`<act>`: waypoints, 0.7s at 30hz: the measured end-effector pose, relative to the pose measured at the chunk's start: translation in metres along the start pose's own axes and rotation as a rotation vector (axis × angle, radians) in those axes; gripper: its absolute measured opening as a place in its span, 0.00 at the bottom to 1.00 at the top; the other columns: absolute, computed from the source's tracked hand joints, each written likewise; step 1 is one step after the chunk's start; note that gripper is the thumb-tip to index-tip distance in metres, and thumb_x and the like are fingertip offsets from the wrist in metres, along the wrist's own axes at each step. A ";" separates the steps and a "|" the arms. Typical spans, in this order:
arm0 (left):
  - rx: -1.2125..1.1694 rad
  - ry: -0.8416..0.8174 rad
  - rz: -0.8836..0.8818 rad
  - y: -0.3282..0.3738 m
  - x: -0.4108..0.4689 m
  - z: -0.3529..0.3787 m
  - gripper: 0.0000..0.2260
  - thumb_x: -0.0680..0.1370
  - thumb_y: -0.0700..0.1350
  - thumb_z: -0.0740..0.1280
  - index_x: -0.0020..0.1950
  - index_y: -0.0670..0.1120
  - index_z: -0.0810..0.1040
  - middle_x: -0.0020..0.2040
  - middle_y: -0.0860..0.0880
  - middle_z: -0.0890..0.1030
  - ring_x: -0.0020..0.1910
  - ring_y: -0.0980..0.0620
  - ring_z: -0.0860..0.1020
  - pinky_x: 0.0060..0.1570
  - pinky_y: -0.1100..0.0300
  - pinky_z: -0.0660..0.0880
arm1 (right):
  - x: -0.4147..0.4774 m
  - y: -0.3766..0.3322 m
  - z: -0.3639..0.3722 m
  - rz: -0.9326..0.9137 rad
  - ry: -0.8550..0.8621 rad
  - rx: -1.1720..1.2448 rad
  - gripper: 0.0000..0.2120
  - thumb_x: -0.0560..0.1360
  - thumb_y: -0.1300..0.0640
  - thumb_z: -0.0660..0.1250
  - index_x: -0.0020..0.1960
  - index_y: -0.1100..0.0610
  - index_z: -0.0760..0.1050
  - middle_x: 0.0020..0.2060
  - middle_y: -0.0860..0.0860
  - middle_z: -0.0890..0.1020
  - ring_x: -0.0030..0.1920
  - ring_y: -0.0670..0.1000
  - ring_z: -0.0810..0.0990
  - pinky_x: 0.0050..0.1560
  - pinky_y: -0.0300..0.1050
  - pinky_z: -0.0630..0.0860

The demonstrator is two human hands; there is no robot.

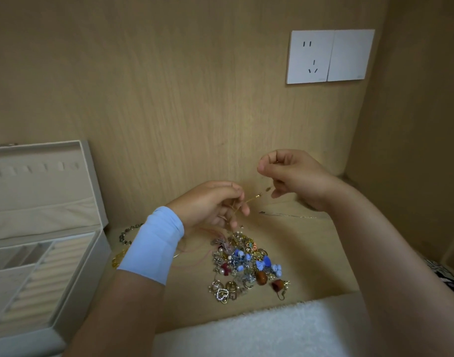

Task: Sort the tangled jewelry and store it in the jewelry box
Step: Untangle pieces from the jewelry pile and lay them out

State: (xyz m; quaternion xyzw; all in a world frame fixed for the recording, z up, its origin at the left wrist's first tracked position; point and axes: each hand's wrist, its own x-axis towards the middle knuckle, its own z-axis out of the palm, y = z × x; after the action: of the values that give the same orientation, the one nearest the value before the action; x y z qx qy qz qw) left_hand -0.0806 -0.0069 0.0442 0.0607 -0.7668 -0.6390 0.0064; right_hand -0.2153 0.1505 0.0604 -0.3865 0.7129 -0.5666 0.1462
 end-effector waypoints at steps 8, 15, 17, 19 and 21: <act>-0.008 0.036 -0.045 0.002 -0.020 -0.037 0.09 0.76 0.46 0.62 0.38 0.44 0.70 0.36 0.45 0.77 0.26 0.50 0.72 0.38 0.54 0.71 | -0.002 0.009 -0.012 0.047 -0.116 -0.263 0.05 0.74 0.53 0.75 0.47 0.53 0.86 0.43 0.49 0.86 0.43 0.42 0.80 0.36 0.40 0.77; 0.057 0.169 0.009 0.008 -0.027 -0.046 0.09 0.82 0.40 0.63 0.43 0.41 0.78 0.34 0.47 0.79 0.27 0.54 0.73 0.30 0.64 0.75 | -0.003 0.021 -0.009 0.274 -0.363 -0.566 0.05 0.76 0.54 0.72 0.44 0.49 0.86 0.30 0.46 0.80 0.31 0.46 0.73 0.40 0.45 0.79; 0.121 0.195 0.069 0.014 -0.026 -0.040 0.09 0.82 0.41 0.63 0.45 0.43 0.80 0.34 0.50 0.80 0.28 0.55 0.74 0.31 0.65 0.75 | -0.006 0.015 -0.006 0.301 -0.403 -0.606 0.05 0.77 0.52 0.72 0.44 0.47 0.86 0.28 0.39 0.80 0.35 0.46 0.75 0.40 0.42 0.77; 0.150 0.205 0.124 0.019 -0.021 -0.029 0.08 0.82 0.41 0.63 0.47 0.44 0.81 0.35 0.52 0.81 0.30 0.55 0.75 0.34 0.64 0.77 | -0.006 0.010 -0.003 0.272 -0.421 -0.647 0.05 0.77 0.49 0.71 0.48 0.45 0.86 0.34 0.35 0.82 0.41 0.45 0.77 0.40 0.38 0.75; 0.153 0.200 0.174 0.024 -0.016 -0.015 0.08 0.82 0.41 0.63 0.49 0.44 0.81 0.37 0.52 0.82 0.32 0.55 0.76 0.36 0.64 0.78 | -0.003 0.008 -0.001 0.205 -0.401 -0.606 0.09 0.79 0.52 0.69 0.56 0.43 0.84 0.48 0.37 0.84 0.49 0.42 0.79 0.44 0.34 0.72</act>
State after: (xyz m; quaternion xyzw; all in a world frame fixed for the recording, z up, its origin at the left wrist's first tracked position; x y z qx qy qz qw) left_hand -0.0653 -0.0156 0.0717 0.0577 -0.8111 -0.5665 0.1338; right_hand -0.2165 0.1540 0.0529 -0.4419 0.8404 -0.2255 0.2179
